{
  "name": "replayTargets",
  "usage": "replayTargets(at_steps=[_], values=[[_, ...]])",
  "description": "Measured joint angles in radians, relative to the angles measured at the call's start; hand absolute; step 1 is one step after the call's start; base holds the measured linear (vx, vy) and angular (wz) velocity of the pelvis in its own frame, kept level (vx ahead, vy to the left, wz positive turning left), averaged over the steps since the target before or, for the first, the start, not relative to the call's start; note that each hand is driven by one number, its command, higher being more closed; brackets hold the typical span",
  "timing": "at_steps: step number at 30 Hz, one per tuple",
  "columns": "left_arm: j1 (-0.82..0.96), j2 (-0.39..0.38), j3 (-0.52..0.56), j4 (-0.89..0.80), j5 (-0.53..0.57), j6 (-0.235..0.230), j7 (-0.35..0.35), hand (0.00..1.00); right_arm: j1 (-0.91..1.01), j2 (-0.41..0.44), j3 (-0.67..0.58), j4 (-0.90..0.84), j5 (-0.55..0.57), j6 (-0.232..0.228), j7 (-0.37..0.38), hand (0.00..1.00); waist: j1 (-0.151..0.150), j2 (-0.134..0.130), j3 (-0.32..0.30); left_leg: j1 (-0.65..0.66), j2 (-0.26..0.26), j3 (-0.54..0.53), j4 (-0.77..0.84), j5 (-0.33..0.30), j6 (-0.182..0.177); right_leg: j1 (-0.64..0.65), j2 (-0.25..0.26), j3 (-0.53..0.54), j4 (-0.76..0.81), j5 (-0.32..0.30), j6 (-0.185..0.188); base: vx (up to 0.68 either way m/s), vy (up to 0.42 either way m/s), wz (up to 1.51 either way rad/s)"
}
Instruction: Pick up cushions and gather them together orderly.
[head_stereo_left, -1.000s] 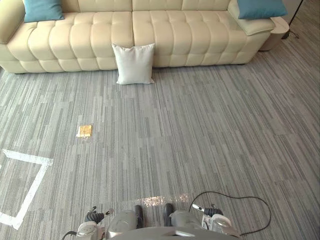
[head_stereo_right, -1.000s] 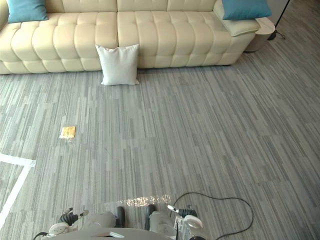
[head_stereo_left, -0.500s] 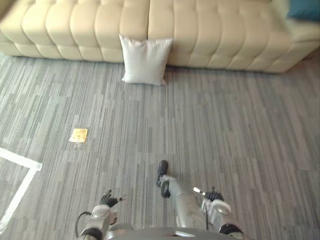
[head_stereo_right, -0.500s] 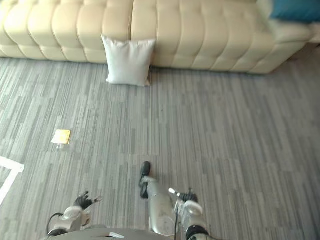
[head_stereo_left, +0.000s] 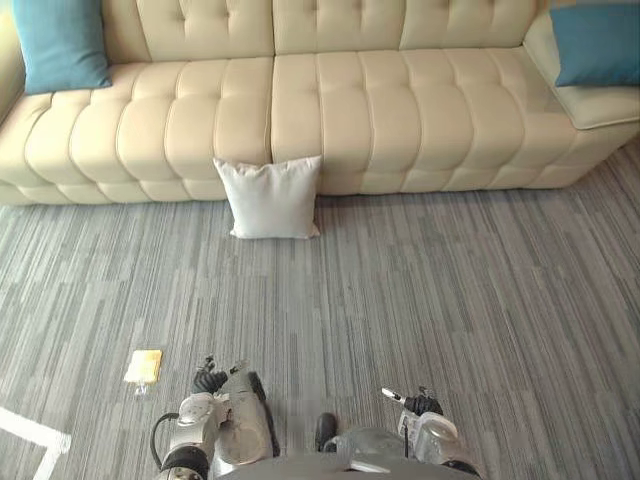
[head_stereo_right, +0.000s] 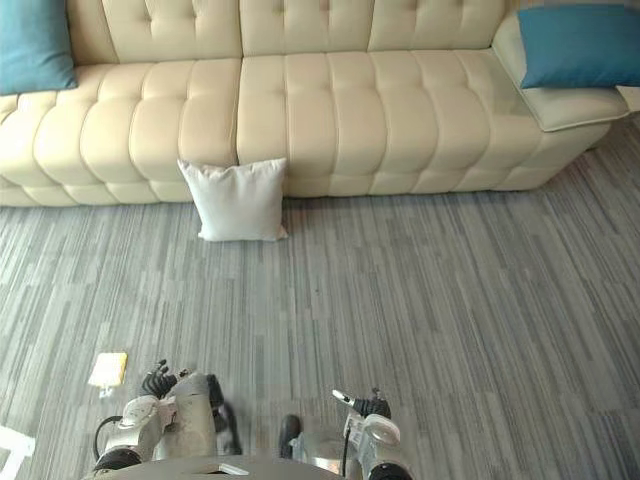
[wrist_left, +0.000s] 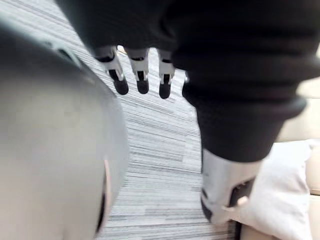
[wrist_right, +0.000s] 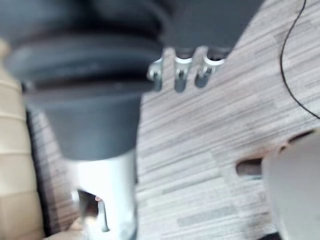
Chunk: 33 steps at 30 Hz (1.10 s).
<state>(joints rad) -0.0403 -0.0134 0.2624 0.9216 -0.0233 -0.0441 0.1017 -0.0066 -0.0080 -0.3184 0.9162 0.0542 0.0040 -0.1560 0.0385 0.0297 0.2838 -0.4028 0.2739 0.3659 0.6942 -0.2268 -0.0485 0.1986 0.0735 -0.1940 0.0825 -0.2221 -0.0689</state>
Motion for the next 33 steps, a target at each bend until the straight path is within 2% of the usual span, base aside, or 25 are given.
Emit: replayTargets(at_steps=[1,3,4,5,6,7,8,9,10,11,13,14,16,17,19,21,23,24,25,26,27,28,29,31,33], values=[[0.000,0.000,0.000,-0.001,-0.005,-0.001,0.000,0.00,0.001,0.000,0.000,0.001,0.000,0.000,0.000,0.00,0.002,-0.002,0.001,0.000,-0.017,0.003,-0.072,0.012,-0.001,0.014,-0.009,0.003,-0.005,-0.006,0.010,0.39,0.154,-0.10],[0.019,-0.007,0.002,0.000,-0.018,-0.004,0.001,0.00,0.009,0.001,0.014,0.003,0.000,0.000,-0.001,0.00,0.021,0.003,-0.011,0.000,-0.075,0.004,-0.400,0.134,0.004,0.073,-0.048,0.034,-0.024,-0.045,0.078,0.60,0.288,-0.40],[0.022,-0.007,0.005,0.002,-0.025,-0.008,0.001,0.00,0.014,0.001,0.024,0.006,0.000,0.000,-0.001,0.00,0.023,0.002,-0.015,0.004,-0.081,-0.002,-0.413,0.194,0.020,0.084,-0.054,0.047,-0.026,-0.054,0.093,0.64,0.337,-0.52],[0.023,-0.006,0.004,0.012,-0.029,-0.010,0.001,0.00,0.013,0.003,0.034,0.011,-0.001,0.001,0.000,0.00,0.026,-0.004,-0.037,0.015,-0.101,-0.008,-0.433,0.310,0.065,0.092,-0.079,0.069,-0.025,-0.059,0.107,0.45,0.245,-0.29],[0.023,-0.003,0.004,0.018,-0.031,-0.010,0.001,0.00,0.008,0.010,0.034,0.014,-0.001,0.000,0.000,0.00,0.026,-0.015,-0.043,0.019,-0.115,-0.008,-0.441,0.338,0.093,0.091,-0.091,0.076,-0.023,-0.053,0.116,0.55,0.320,-0.21],[0.022,0.020,0.001,0.026,-0.032,-0.010,-0.002,0.00,0.000,0.038,0.035,0.018,-0.003,0.000,0.001,0.00,0.021,-0.057,-0.060,0.019,-0.151,0.000,-0.426,0.304,0.123,0.067,-0.136,0.088,0.015,-0.028,0.130,0.65,0.382,0.03],[0.022,0.033,0.003,0.036,-0.033,-0.008,-0.002,0.00,0.002,0.053,0.028,0.036,-0.004,0.000,0.002,0.00,0.020,-0.080,-0.075,0.025,-0.166,0.013,-0.374,0.257,0.134,0.051,-0.162,0.119,0.090,-0.007,0.134,0.54,0.318,0.10],[0.022,0.035,0.003,0.039,-0.033,-0.008,-0.002,0.00,0.002,0.054,0.024,0.047,-0.004,0.001,0.003,0.00,0.022,-0.085,-0.078,0.032,-0.171,0.015,-0.351,0.231,0.139,0.041,-0.171,0.132,0.131,-0.002,0.133,0.55,0.298,0.10],[0.023,0.036,-0.001,0.047,-0.032,-0.007,-0.002,0.00,0.004,0.057,0.007,0.055,-0.004,0.000,0.003,0.00,0.025,-0.096,-0.085,0.064,-0.185,0.016,-0.310,0.165,0.142,0.015,-0.192,0.149,0.264,0.020,0.158,0.53,0.280,0.05],[0.023,0.043,-0.012,0.059,-0.032,-0.003,-0.002,0.00,0.003,0.055,0.001,0.052,-0.005,-0.001,0.003,0.00,0.020,-0.097,-0.088,0.111,-0.198,0.015,-0.281,0.097,0.144,-0.057,-0.210,0.158,0.499,0.093,0.202,0.61,0.327,0.01],[0.022,0.053,-0.033,0.080,-0.032,0.003,-0.002,0.00,0.002,0.054,0.009,0.047,-0.014,-0.005,0.004,0.00,0.013,-0.096,-0.089,0.165,-0.205,0.014,-0.261,0.036,0.143,-0.183,-0.235,0.184,0.780,0.160,0.237,0.42,0.224,-0.03],[0.026,0.052,-0.037,0.083,-0.032,0.010,-0.001,0.00,0.001,0.042,0.033,0.039,-0.015,-0.008,0.004,0.00,0.010,-0.095,-0.089,0.218,-0.216,0.015,-0.262,0.001,0.139,-0.280,-0.260,0.167,0.949,0.144,0.216,0.38,0.169,-0.05],[0.028,0.045,-0.039,0.082,-0.032,0.016,0.000,0.00,0.002,0.032,0.041,0.024,-0.018,-0.010,0.003,0.00,0.005,-0.084,-0.087,0.284,-0.216,0.007,-0.266,-0.036,0.136,-0.366,-0.265,0.136,1.041,0.104,0.180,0.40,0.105,0.16],[0.030,0.040,-0.039,0.081,-0.031,0.016,0.000,0.00,0.008,0.032,0.041,-0.003,-0.021,-0.011,0.004,0.00,-0.018,-0.073,-0.085,0.370,-0.216,-0.017,-0.300,-0.062,0.129,-0.451,-0.245,0.085,1.020,0.039,0.167,0.35,0.042,0.40],[0.030,0.034,-0.038,0.081,-0.031,0.016,-0.001,0.00,0.011,0.029,0.040,-0.004,-0.021,-0.011,0.003,0.00,-0.023,-0.072,-0.087,0.411,-0.215,-0.037,-0.323,-0.063,0.117,-0.477,-0.231,0.048,0.935,0.007,0.156,0.32,-0.025,0.47],[0.027,0.013,-0.037,0.082,-0.031,0.016,-0.001,0.00,0.012,0.026,0.031,0.003,-0.021,-0.009,0.003,0.00,-0.028,-0.065,-0.092,0.487,-0.213,-0.063,-0.383,-0.067,0.100,-0.503,-0.197,-0.005,0.687,-0.015,0.130,0.36,-0.084,0.48],[0.024,-0.003,-0.037,0.082,-0.031,0.015,-0.001,0.00,0.012,0.019,0.028,0.003,-0.022,-0.008,0.003,0.00,-0.035,-0.059,-0.094,0.514,-0.210,-0.080,-0.408,-0.076,0.080,-0.519,-0.169,-0.014,0.525,0.008,0.102,0.42,-0.125,0.39],[0.023,-0.012,-0.039,0.082,-0.028,0.016,-0.003,0.00,0.015,0.017,0.025,0.003,-0.022,-0.007,0.003,0.00,-0.043,-0.058,-0.094,0.544,-0.209,-0.102,-0.415,-0.092,0.054,-0.511,-0.148,-0.011,0.385,0.062,0.087,0.47,-0.165,0.49],[0.023,-0.015,-0.039,0.082,-0.023,0.015,-0.004,0.00,0.032,0.019,0.022,0.003,-0.022,-0.004,0.003,0.00,-0.042,-0.069,-0.100,0.562,-0.218,-0.126,-0.416,-0.111,0.025,-0.487,-0.143,-0.005,0.296,0.168,0.064,0.49,-0.190,0.54],[0.023,-0.020,-0.037,0.088,-0.019,0.015,-0.005,0.00,0.040,0.022,0.014,0.000,-0.011,-0.006,0.005,0.00,-0.042,-0.069,-0.103,0.575,-0.211,-0.142,-0.416,-0.120,0.012,-0.473,-0.136,-0.011,0.302,0.197,0.026,0.46,-0.213,0.52],[0.024,-0.041,-0.039,0.111,-0.012,0.015,-0.011,0.00,0.042,0.005,-0.005,0.004,-0.016,-0.009,0.003,0.00,-0.040,-0.021,-0.124,0.575,-0.172,-0.159,-0.408,-0.118,-0.010,-0.467,-0.120,-0.045,0.329,0.149,0.024,0.45,-0.217,0.46],[0.023,-0.052,-0.039,0.112,-0.012,0.015,-0.015,0.00,0.041,-0.002,-0.009,0.004,-0.015,-0.008,0.003,0.00,-0.046,-0.006,-0.128,0.573,-0.163,-0.169,-0.384,-0.117,-0.014,-0.460,-0.113,-0.057,0.333,0.127,0.021,0.59,-0.303,0.60],[0.023,-0.062,-0.047,0.114,-0.006,0.016,-0.026,0.00,0.041,-0.009,-0.007,0.005,-0.023,-0.008,0.003,0.00,-0.050,0.015,-0.127,0.522,-0.119,-0.182,-0.242,-0.108,-0.029,-0.419,-0.097,-0.086,0.322,0.094,0.010,0.40,-0.227,0.46],[0.022,-0.063,-0.044,0.103,0.009,0.015,-0.026,0.00,0.045,-0.011,-0.005,0.008,-0.023,0.000,0.003,0.00,-0.045,0.016,-0.128,0.442,-0.065,-0.179,-0.037,-0.087,-0.071,-0.359,-0.076,-0.099,0.293,0.076,0.002,0.35,-0.202,0.25],[0.027,-0.063,-0.041,0.088,0.009,0.013,-0.027,0.00,0.045,-0.015,-0.004,0.023,-0.023,0.001,0.002,0.00,-0.032,0.016,-0.128,0.415,-0.019,-0.141,0.065,-0.089,-0.065,-0.301,-0.053,-0.099,0.253,0.075,0.001,0.26,-0.115,-0.14]])
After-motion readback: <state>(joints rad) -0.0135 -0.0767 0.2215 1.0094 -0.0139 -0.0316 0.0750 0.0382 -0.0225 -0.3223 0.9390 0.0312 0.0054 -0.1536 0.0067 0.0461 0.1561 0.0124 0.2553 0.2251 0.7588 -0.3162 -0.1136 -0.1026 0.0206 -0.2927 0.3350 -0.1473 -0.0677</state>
